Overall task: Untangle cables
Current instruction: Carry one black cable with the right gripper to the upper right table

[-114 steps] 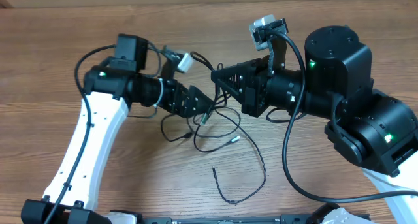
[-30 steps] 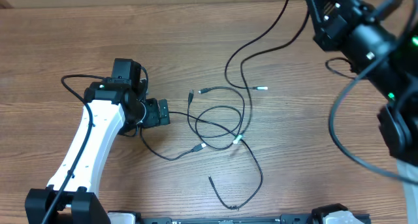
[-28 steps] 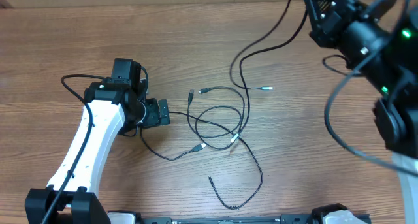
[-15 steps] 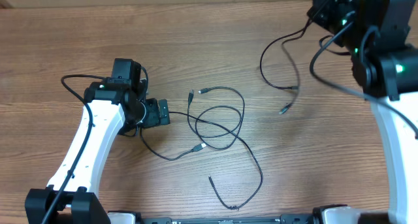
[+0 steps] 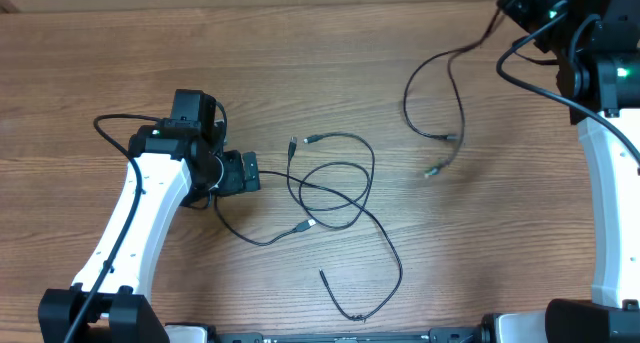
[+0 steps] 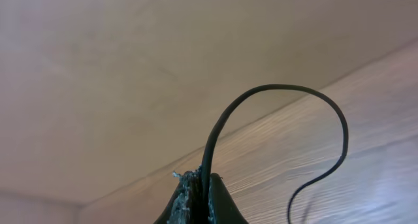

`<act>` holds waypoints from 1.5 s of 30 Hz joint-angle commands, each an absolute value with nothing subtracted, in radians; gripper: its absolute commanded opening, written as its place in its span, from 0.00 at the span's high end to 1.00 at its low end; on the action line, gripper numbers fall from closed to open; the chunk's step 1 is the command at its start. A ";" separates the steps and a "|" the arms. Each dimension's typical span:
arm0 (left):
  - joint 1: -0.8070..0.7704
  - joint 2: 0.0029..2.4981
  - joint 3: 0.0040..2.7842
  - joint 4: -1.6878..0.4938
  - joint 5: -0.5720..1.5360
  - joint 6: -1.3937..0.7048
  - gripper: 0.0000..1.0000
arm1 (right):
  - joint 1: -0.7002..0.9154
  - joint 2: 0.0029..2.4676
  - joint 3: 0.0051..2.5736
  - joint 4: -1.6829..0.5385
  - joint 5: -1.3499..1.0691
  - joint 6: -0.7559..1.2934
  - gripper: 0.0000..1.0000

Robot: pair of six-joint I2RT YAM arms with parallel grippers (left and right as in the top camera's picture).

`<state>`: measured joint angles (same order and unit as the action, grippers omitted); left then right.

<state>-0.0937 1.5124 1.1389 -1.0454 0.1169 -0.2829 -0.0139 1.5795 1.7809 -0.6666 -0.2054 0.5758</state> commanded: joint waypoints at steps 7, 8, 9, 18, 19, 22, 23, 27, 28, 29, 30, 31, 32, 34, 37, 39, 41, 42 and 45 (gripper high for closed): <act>-0.092 1.517 1.135 -1.042 0.124 -0.292 0.00 | 0.093 1.568 1.800 -0.609 -0.444 0.415 0.96; -0.092 1.517 1.135 -1.042 0.124 -0.292 0.00 | 0.105 1.568 1.800 -0.610 -0.450 0.392 0.96; -0.092 1.517 1.135 -1.042 0.124 -0.292 0.00 | 0.120 1.568 1.800 -0.610 -0.451 0.371 0.96; -0.092 1.517 1.135 -1.042 0.124 -0.292 0.00 | 0.149 1.570 1.800 -0.547 -0.207 0.305 0.96; -0.092 1.517 1.135 -1.042 0.124 -0.292 0.00 | 0.142 1.574 1.800 -0.532 -0.137 0.305 0.96; -0.092 1.517 1.135 -1.042 0.124 -0.292 0.00 | 0.111 1.606 1.799 -0.469 0.078 0.305 0.96; -0.092 1.517 1.135 -1.042 0.124 -0.292 0.00 | 0.094 1.625 1.799 -0.439 0.144 0.305 0.96; -0.092 1.517 1.135 -1.042 0.124 -0.292 0.00 | 0.001 1.728 1.799 -0.307 0.258 0.305 0.96; -0.092 1.517 1.135 -1.042 0.124 -0.292 0.00 | -0.028 1.762 1.799 -0.276 0.257 0.305 0.96; -0.092 1.517 1.135 -1.042 0.124 -0.292 0.00 | -0.059 1.796 1.799 -0.250 0.258 0.305 0.96; -0.092 1.517 1.135 -1.042 0.124 -0.292 0.01 | -0.087 1.829 1.799 -0.231 0.258 0.305 0.96; -0.092 1.517 1.135 -1.042 0.124 -0.292 0.00 | -0.121 1.868 1.799 -0.211 0.259 0.305 0.96; -0.092 1.517 1.135 -1.042 0.124 -0.292 0.00 | -0.146 1.897 1.799 -0.200 0.262 0.305 0.96; -0.092 1.517 1.135 -1.042 0.124 -0.292 0.01 | -0.204 1.952 1.799 -0.188 0.262 0.306 0.96; -0.092 1.517 1.135 -1.042 0.124 -0.292 0.00 | -0.298 2.025 1.799 -0.193 0.262 0.313 0.96; -0.092 1.517 1.135 -1.042 0.124 -0.292 0.00 | -0.352 2.057 1.799 -0.197 0.262 0.313 0.96; -0.092 1.517 1.135 -1.042 0.124 -0.292 0.01 | -0.413 2.083 1.799 -0.203 0.262 0.313 0.96; -0.092 1.517 1.135 -1.042 0.124 -0.292 0.01 | -0.442 2.091 1.799 -0.204 0.261 0.313 0.96; -0.092 1.517 1.135 -1.042 0.124 -0.292 0.01 | -0.522 2.104 1.799 -0.212 0.257 0.326 0.96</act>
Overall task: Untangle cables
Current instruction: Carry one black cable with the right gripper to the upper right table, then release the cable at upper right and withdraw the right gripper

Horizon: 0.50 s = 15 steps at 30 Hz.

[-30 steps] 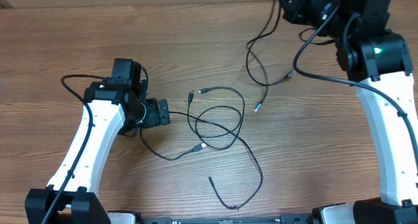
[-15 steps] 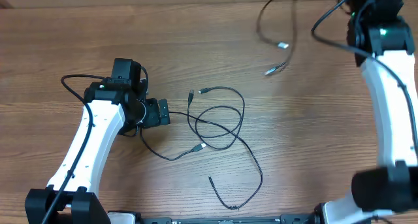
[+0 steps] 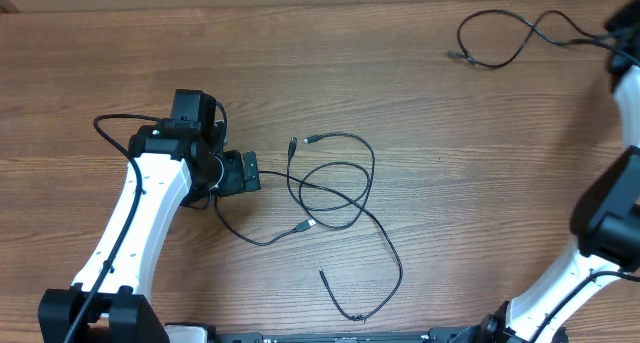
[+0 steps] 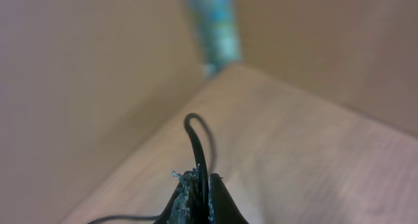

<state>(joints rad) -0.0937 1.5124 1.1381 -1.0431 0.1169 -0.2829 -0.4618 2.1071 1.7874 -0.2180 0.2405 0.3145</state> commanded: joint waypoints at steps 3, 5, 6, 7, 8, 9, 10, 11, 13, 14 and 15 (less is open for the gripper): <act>-0.092 1.517 1.135 -1.042 0.124 -0.292 0.00 | -0.613 2.104 1.799 -0.211 0.175 0.347 0.51; -0.092 1.517 1.135 -1.042 0.124 -0.292 0.00 | -0.648 2.104 1.799 -0.211 0.109 0.347 0.11; -0.092 1.517 1.135 -1.042 0.124 -0.292 0.00 | -0.662 2.104 1.799 -0.212 0.072 0.347 0.00; -0.092 1.517 1.135 -1.042 0.124 -0.292 0.01 | -0.677 2.104 1.799 -0.217 0.028 0.347 0.00; -0.092 1.517 1.135 -1.042 0.124 -0.292 0.00 | -0.686 2.104 1.799 -0.222 0.000 0.347 0.00; -0.092 1.517 1.135 -1.042 0.124 -0.292 0.01 | -0.693 2.104 1.799 -0.227 -0.031 0.347 0.00; -0.092 1.517 1.135 -1.042 0.124 -0.292 0.00 | -0.700 2.104 1.799 -0.236 -0.062 0.347 0.00; -0.092 1.517 1.135 -1.042 0.124 -0.292 0.01 | -0.706 2.104 1.799 -0.244 -0.094 0.347 0.00; -0.092 1.517 1.135 -1.042 0.124 -0.292 0.00 | -0.712 2.104 1.799 -0.263 -0.141 0.347 0.00; -0.092 1.517 1.135 -1.042 0.124 -0.292 0.00 | -0.713 2.104 1.799 -0.275 -0.162 0.347 0.00; -0.092 1.517 1.135 -1.042 0.124 -0.292 0.01 | -0.713 2.104 1.799 -0.286 -0.176 0.347 0.00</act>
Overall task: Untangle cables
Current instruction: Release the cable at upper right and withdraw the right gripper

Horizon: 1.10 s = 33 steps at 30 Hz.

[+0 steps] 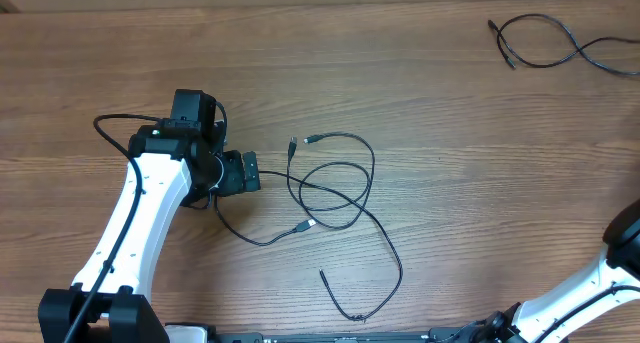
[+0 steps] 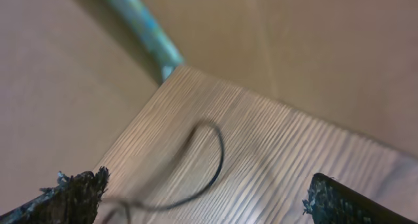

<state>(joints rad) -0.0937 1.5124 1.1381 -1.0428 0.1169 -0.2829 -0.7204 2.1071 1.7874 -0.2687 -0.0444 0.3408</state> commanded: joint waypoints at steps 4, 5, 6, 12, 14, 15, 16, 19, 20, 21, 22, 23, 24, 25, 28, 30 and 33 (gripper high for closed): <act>-0.092 1.517 1.135 -1.042 0.124 -0.292 0.00 | -0.713 2.102 1.800 -0.327 -0.240 0.347 0.00; -0.092 1.517 1.135 -1.042 0.124 -0.292 0.01 | -0.713 2.100 1.800 -0.334 -0.259 0.347 0.00; -0.092 1.517 1.135 -1.042 0.124 -0.292 0.00 | -0.713 2.098 1.800 -0.337 -0.273 0.347 0.00; -0.092 1.517 1.135 -1.042 0.124 -0.292 0.00 | -0.713 2.049 1.800 -0.334 -0.370 0.347 0.00; -0.092 1.517 1.135 -1.042 0.124 -0.292 0.01 | -0.713 2.018 1.800 -0.332 -0.401 0.347 0.00; -0.092 1.517 1.135 -1.042 0.124 -0.292 0.01 | -0.712 2.004 1.800 -0.332 -0.418 0.347 0.00; -0.092 1.517 1.135 -1.042 0.124 -0.292 0.00 | -0.710 1.987 1.800 -0.334 -0.440 0.347 0.00; -0.092 1.517 1.135 -1.042 0.124 -0.292 0.00 | -0.699 1.927 1.800 -0.362 -0.496 0.346 0.00; -0.092 1.517 1.135 -1.042 0.124 -0.292 0.00 | -0.691 1.898 1.800 -0.385 -0.515 0.345 0.00; -0.092 1.517 1.135 -1.042 0.124 -0.292 0.00 | -0.685 1.877 1.800 -0.405 -0.529 0.342 0.00; -0.092 1.517 1.135 -1.042 0.124 -0.292 0.00 | -0.679 1.858 1.800 -0.427 -0.543 0.342 0.00; -0.092 1.517 1.135 -1.042 0.124 -0.292 0.01 | -0.670 1.835 1.800 -0.453 -0.562 0.340 0.00; -0.092 1.517 1.135 -1.042 0.124 -0.292 0.00 | -0.661 1.819 1.800 -0.476 -0.579 0.334 0.00; -0.092 1.517 1.135 -1.042 0.124 -0.292 0.00 | -0.648 1.798 1.800 -0.506 -0.595 0.331 0.00; -0.092 1.517 1.135 -1.042 0.124 -0.292 0.01 | -0.600 1.743 1.800 -0.601 -0.623 0.309 0.00; -0.092 1.517 1.135 -1.042 0.124 -0.292 0.00 | -0.553 1.710 1.800 -0.667 -0.631 0.301 0.00; -0.092 1.517 1.135 -1.042 0.124 -0.292 0.00 | -0.459 1.674 1.800 -0.771 -0.630 0.249 0.00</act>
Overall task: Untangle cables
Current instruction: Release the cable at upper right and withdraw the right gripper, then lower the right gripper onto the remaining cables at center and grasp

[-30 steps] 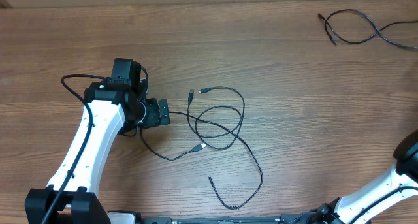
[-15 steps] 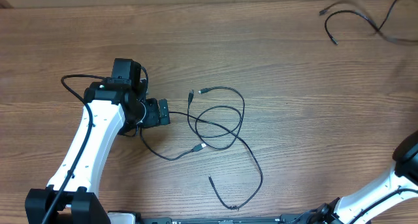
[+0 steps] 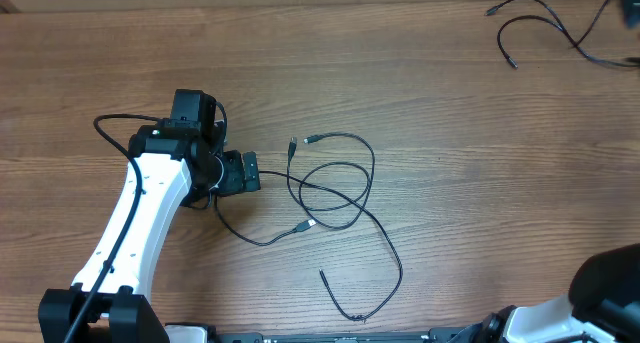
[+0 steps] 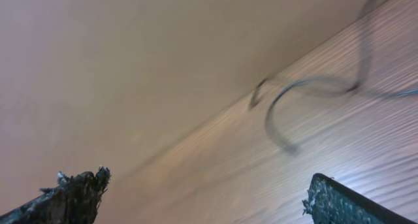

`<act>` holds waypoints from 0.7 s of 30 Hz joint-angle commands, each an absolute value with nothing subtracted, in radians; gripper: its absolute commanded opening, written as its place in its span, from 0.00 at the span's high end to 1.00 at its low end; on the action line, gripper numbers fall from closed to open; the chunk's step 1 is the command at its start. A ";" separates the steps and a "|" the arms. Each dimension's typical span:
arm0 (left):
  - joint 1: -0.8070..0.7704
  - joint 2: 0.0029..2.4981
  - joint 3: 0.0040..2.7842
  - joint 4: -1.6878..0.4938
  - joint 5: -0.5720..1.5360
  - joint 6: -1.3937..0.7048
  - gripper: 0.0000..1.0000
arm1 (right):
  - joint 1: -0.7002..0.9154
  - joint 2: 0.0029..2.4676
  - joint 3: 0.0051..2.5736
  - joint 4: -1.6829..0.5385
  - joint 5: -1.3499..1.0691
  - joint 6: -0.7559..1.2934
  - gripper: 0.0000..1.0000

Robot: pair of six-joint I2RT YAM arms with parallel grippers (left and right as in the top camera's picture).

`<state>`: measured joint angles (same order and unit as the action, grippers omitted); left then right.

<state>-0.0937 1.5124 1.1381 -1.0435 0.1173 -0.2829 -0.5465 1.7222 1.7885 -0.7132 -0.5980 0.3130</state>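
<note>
A tangle of thin black cables (image 3: 335, 188) lies in loops at the table's middle, with plug ends near its top and bottom. My left gripper (image 3: 246, 172) sits at the tangle's left edge, shut on a cable strand that runs right into the loops. One separate black cable (image 3: 540, 28) lies apart at the far right corner; it shows blurred in the right wrist view (image 4: 297, 96). My right gripper (image 4: 209, 201) is open with nothing between its fingers; in the overhead view only a dark piece of it (image 3: 628, 5) shows at the top right edge.
The wooden table (image 3: 450, 133) ends at a tan wall along the back (image 4: 130, 54). The left arm (image 3: 150, 198) reaches in from the front left. The right arm's base (image 3: 605, 283) bulks at the front right corner.
The right gripper stays open but has swung, so its camera now sees the wall and the loose cable from another side. The separate cable's loops have shifted slightly. The left arm has not moved.
My right gripper was shut on one cable, lifted at the back right with its ends trailing near the middle right. Then it held that cable further back and right. Then it stood open with the cable lying in the far right corner, where it still lies.
</note>
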 commanded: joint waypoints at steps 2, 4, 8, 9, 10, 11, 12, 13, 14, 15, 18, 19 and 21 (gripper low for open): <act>-0.092 1.517 1.135 -1.042 0.124 -0.292 0.00 | -0.392 1.665 1.800 -0.840 -0.630 0.213 0.00; -0.092 1.517 1.135 -1.042 0.124 -0.292 0.00 | -0.312 1.665 1.800 -0.923 -0.627 0.190 0.00; -0.092 1.517 1.135 -1.042 0.124 -0.292 0.00 | -0.138 1.666 1.795 -1.082 -0.524 0.173 0.00; -0.092 1.517 1.135 -1.042 0.124 -0.292 0.00 | -0.091 1.666 1.792 -1.116 -0.482 0.173 0.00; -0.092 1.517 1.135 -1.042 0.124 -0.292 0.00 | -0.041 1.667 1.787 -1.148 -0.443 0.173 0.00; -0.092 1.517 1.135 -1.042 0.124 -0.292 0.00 | 0.004 1.668 1.783 -1.175 -0.405 0.173 0.00; -0.092 1.517 1.135 -1.042 0.124 -0.292 0.00 | 0.041 1.669 1.779 -1.195 -0.373 0.173 0.00; -0.092 1.517 1.135 -1.042 0.124 -0.292 0.00 | 0.083 1.670 1.774 -1.216 -0.337 0.173 0.00; -0.092 1.517 1.135 -1.042 0.124 -0.292 0.00 | 0.118 1.672 1.771 -1.235 -0.308 0.168 0.00; -0.092 1.517 1.135 -1.042 0.124 -0.292 0.00 | 0.154 1.676 1.770 -1.257 -0.290 0.147 0.00; -0.092 1.517 1.135 -1.042 0.124 -0.292 0.00 | 0.237 1.686 1.765 -1.317 -0.284 0.096 0.00; -0.092 1.517 1.135 -1.042 0.124 -0.292 0.00 | 0.260 1.689 1.761 -1.335 -0.281 0.093 0.00; -0.092 1.517 1.135 -1.042 0.124 -0.292 0.00 | 0.303 1.693 1.749 -1.369 -0.281 0.069 0.00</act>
<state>-0.0937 1.5127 1.1378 -1.0431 0.1173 -0.2829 0.2634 1.6878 1.7683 -1.3479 -0.3294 0.1242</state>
